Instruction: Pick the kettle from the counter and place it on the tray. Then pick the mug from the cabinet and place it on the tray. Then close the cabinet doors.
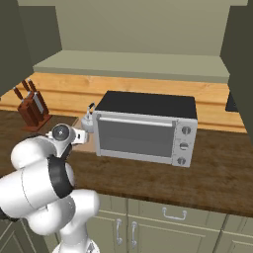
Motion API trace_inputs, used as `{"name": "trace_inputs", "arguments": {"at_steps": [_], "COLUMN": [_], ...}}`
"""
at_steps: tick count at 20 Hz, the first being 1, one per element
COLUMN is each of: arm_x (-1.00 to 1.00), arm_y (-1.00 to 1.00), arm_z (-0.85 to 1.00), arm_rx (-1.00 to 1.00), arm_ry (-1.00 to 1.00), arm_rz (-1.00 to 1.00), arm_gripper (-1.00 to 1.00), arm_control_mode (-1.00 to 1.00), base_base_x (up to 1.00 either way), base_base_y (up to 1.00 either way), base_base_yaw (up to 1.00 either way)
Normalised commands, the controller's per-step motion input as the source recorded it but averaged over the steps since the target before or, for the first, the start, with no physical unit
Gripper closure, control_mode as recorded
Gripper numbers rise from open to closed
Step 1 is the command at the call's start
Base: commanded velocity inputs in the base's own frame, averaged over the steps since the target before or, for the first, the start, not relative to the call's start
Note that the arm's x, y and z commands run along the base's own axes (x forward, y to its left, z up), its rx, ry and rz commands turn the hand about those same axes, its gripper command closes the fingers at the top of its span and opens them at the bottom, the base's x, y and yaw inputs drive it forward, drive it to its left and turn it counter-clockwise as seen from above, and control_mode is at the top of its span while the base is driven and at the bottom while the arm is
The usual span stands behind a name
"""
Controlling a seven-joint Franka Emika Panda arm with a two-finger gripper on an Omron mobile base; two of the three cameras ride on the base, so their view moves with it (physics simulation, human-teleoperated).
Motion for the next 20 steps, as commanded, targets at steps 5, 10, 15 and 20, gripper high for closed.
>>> {"name": "trace_inputs", "arguments": {"at_steps": [5,10,15,20], "arm_x": [0.04,0.04,0.05,0.06], "arm_y": [0.09,0.03,0.00,0.00], "arm_z": [-0.17,-0.19,-0.19,-0.09], "arm_rx": [0.00,0.00,0.00,0.00], "arm_ry": [-0.02,0.00,0.00,0.00], "arm_rz": [0.00,0.00,0.00,0.00], "arm_gripper": [1.00,1.00,1.00,1.00], "arm_control_mode": [-1.00,-1.00,-1.00,-1.00], "base_base_x": [0.00,0.00,0.00,0.00], "base_base_y": [0.00,0.00,0.00,0.00], "base_base_yaw": [0.00,0.00,0.00,0.00]}}
